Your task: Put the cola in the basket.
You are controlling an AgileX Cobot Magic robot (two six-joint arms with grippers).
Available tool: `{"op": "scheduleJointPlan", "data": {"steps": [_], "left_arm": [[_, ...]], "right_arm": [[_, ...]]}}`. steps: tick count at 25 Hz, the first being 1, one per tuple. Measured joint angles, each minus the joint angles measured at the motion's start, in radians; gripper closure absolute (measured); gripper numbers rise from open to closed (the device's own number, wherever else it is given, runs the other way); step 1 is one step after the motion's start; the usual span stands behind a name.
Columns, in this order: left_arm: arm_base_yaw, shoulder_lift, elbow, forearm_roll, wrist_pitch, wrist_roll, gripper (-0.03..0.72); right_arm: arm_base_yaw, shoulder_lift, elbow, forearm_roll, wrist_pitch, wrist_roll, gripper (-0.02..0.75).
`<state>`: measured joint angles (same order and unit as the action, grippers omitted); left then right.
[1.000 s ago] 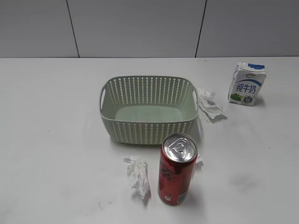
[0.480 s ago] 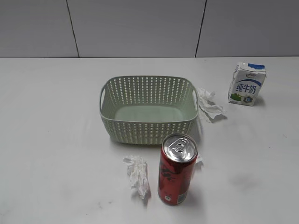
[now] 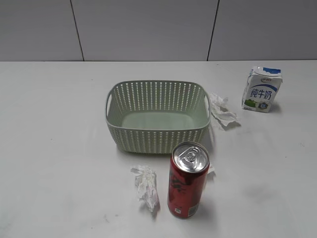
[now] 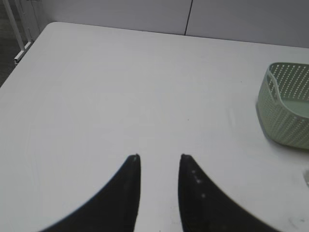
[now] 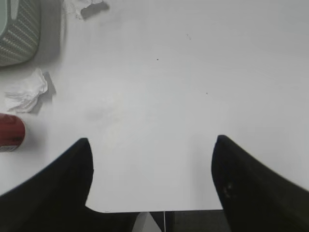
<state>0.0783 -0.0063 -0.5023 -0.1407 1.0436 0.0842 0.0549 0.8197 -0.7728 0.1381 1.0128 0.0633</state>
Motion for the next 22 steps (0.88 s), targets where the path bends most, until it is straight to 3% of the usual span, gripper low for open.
{"op": "scheduleJointPlan", "data": {"steps": [4, 7, 14, 22], "left_arm": [[0.0, 0.0, 0.0, 0.0, 0.0, 0.0, 0.471], [0.0, 0.0, 0.0, 0.0, 0.0, 0.0, 0.471], [0.0, 0.0, 0.0, 0.0, 0.0, 0.0, 0.471], [0.0, 0.0, 0.0, 0.0, 0.0, 0.0, 0.471]], "right_arm": [[0.013, 0.166, -0.084, 0.059, 0.044, -0.063, 0.16], [0.07, 0.287, -0.146, 0.09, 0.052, -0.088, 0.16], [0.308, 0.496, -0.288, 0.102, 0.077, -0.08, 0.16], [0.584, 0.587, -0.371, 0.099, 0.037, 0.055, 0.161]]}}
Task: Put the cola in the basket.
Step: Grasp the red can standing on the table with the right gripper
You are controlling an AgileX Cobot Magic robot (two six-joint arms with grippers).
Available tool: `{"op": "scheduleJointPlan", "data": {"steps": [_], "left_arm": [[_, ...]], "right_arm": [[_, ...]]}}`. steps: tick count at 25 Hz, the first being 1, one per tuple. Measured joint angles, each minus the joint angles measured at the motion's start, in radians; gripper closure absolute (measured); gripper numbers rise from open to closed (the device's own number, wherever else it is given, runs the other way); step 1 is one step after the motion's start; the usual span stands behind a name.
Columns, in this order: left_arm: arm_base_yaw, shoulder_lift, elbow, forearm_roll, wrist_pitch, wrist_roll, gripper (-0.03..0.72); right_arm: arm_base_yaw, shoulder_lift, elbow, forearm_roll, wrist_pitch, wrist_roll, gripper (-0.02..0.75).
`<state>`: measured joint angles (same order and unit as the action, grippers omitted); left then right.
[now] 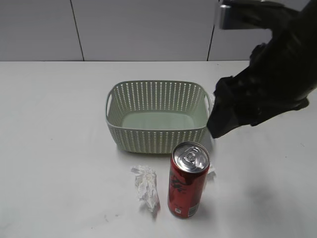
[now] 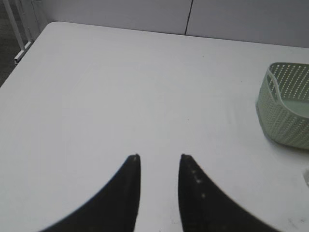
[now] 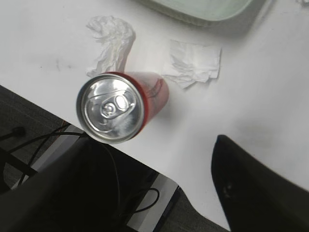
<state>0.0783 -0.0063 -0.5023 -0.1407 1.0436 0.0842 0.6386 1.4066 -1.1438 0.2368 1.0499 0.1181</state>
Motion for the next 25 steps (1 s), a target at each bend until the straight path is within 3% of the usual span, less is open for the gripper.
{"op": "scheduleJointPlan", "data": {"steps": [8, 25], "left_arm": [[0.0, 0.0, 0.0, 0.0, 0.0, 0.0, 0.471], [0.0, 0.0, 0.0, 0.0, 0.0, 0.0, 0.471]], "right_arm": [[0.118, 0.131, -0.013, 0.001, -0.062, 0.063, 0.138], [0.123, 0.401, -0.089, 0.012, 0.004, 0.074, 0.154]]}}
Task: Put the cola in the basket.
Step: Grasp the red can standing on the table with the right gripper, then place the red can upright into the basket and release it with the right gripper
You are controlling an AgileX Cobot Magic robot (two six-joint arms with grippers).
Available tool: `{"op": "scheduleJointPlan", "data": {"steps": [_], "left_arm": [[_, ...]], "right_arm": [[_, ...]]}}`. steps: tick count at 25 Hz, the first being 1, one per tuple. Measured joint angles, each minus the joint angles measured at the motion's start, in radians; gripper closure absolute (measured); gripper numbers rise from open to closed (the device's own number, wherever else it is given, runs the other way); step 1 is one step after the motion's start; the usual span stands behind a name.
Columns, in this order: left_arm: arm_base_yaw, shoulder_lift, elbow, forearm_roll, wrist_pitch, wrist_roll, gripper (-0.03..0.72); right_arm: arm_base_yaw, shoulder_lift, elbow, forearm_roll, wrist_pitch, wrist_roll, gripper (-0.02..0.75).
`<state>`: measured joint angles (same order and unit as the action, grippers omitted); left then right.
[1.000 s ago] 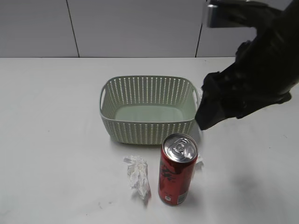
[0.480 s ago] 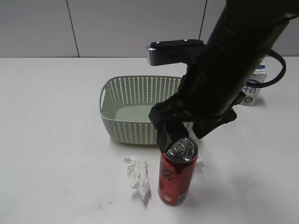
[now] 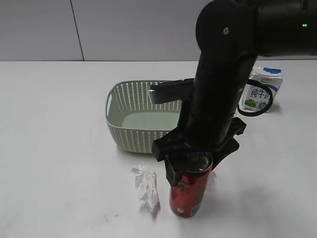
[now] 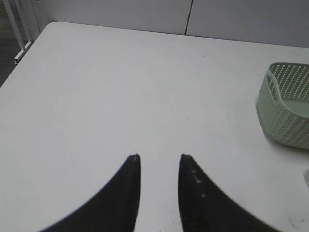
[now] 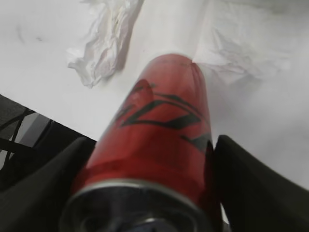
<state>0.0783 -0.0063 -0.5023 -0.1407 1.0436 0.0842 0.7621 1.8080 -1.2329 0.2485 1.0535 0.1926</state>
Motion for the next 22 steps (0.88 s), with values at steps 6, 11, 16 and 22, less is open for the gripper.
{"op": "scheduleJointPlan", "data": {"steps": [6, 11, 16, 22], "left_arm": [[0.0, 0.0, 0.0, 0.0, 0.0, 0.0, 0.471], [0.0, 0.0, 0.0, 0.0, 0.0, 0.0, 0.471], [0.0, 0.0, 0.0, 0.0, 0.0, 0.0, 0.471], [0.0, 0.0, 0.0, 0.0, 0.0, 0.0, 0.471]], "right_arm": [[0.001, 0.003, -0.001, -0.007, 0.021, 0.01, 0.215], [0.001, 0.002, -0.016, -0.012, 0.093, -0.009, 0.215], [0.001, -0.055, -0.115, -0.016, 0.139, -0.062, 0.215], [0.001, -0.085, -0.324, -0.132, 0.144, -0.129, 0.215]]}}
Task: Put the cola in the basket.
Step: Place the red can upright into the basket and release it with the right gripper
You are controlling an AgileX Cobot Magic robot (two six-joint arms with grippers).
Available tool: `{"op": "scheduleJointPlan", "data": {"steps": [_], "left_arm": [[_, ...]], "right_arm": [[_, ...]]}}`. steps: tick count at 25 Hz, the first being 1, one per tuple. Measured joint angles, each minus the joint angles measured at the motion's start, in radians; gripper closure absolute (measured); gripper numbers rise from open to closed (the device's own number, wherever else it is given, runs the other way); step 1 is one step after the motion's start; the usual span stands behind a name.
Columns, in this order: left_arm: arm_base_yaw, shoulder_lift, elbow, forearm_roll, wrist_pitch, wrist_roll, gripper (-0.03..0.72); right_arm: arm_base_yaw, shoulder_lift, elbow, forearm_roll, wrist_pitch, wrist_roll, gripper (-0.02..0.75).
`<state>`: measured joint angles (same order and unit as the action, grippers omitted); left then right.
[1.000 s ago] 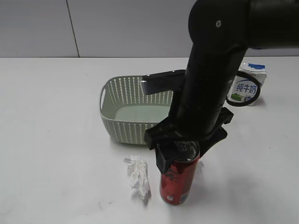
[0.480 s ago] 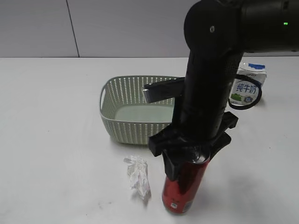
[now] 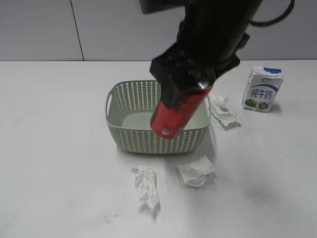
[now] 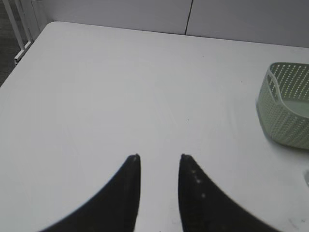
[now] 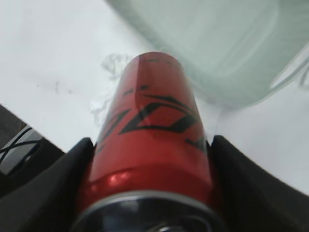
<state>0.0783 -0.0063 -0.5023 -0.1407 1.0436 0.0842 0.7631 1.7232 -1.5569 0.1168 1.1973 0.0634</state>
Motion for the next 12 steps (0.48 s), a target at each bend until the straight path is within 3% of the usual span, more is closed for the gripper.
{"op": "scheduleJointPlan", "data": {"steps": [5, 12], "left_arm": [[0.0, 0.0, 0.0, 0.0, 0.0, 0.0, 0.471], [0.0, 0.0, 0.0, 0.0, 0.0, 0.0, 0.471]], "right_arm": [[-0.001, 0.043, -0.15, -0.125, 0.008, -0.086, 0.215], [-0.003, 0.256, -0.312, -0.174, 0.011, -0.214, 0.215]]}}
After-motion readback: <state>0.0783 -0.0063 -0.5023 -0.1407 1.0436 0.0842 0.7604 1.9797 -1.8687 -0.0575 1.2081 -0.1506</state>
